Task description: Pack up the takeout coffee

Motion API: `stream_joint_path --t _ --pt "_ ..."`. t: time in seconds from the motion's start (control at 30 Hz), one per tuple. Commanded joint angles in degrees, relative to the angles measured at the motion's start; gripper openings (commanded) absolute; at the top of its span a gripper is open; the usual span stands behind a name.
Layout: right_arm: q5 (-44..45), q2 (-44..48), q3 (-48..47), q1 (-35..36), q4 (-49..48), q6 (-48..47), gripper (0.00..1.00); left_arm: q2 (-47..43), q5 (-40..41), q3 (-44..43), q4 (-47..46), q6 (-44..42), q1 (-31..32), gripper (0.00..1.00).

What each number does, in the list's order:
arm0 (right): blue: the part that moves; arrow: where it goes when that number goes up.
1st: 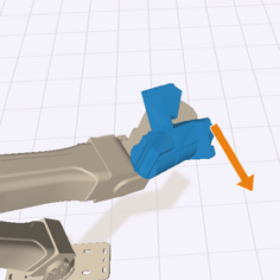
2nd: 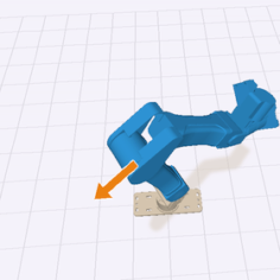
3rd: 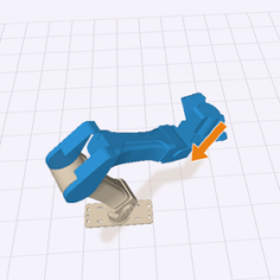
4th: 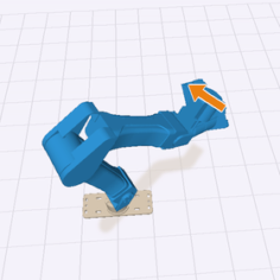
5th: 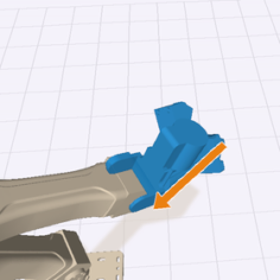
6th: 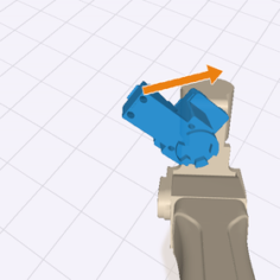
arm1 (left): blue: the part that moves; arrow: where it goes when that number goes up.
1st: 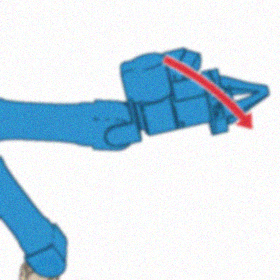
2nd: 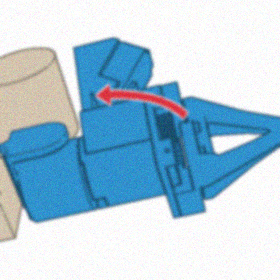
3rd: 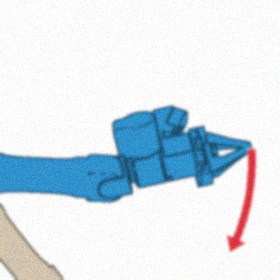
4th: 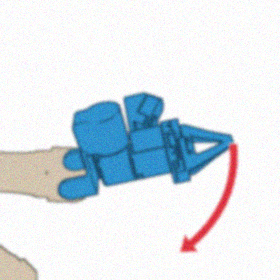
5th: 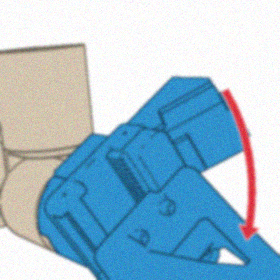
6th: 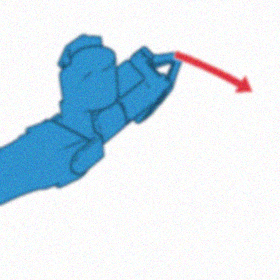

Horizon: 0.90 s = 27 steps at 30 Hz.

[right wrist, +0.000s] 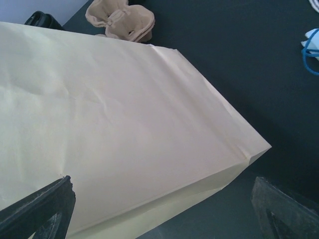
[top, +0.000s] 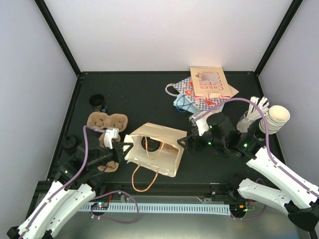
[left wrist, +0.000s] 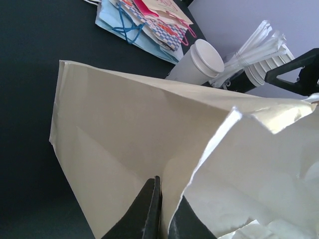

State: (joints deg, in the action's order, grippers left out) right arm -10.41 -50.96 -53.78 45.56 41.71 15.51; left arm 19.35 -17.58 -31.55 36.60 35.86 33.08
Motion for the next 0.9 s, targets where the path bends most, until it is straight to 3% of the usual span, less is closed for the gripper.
stream_joint_path --t 0.0,0.2,0.33,0.57,0.87 --pt "5.52 1.19 -2.36 -0.28 -0.29 0.47 1.0 0.51 2.02 -0.81 -1.63 2.25 0.18 0.04" --pt "26.07 -1.09 -6.85 -0.31 4.77 6.6 1.0 8.61 3.42 -7.09 0.85 5.67 0.23 0.02" --pt "34.41 -4.78 -10.26 -1.91 9.8 9.92 1.0 15.91 6.41 -14.3 4.79 5.2 0.09 0.04" --pt "35.8 -2.18 -9.36 -8.26 10.23 12.71 1.0 30.85 7.7 -26.36 8.56 2.78 -1.03 0.06" --pt "32.92 1.24 -4.46 -9.28 9.71 14.65 1.0 45.13 3.05 -36.81 4.3 -1.66 -8.24 0.03"
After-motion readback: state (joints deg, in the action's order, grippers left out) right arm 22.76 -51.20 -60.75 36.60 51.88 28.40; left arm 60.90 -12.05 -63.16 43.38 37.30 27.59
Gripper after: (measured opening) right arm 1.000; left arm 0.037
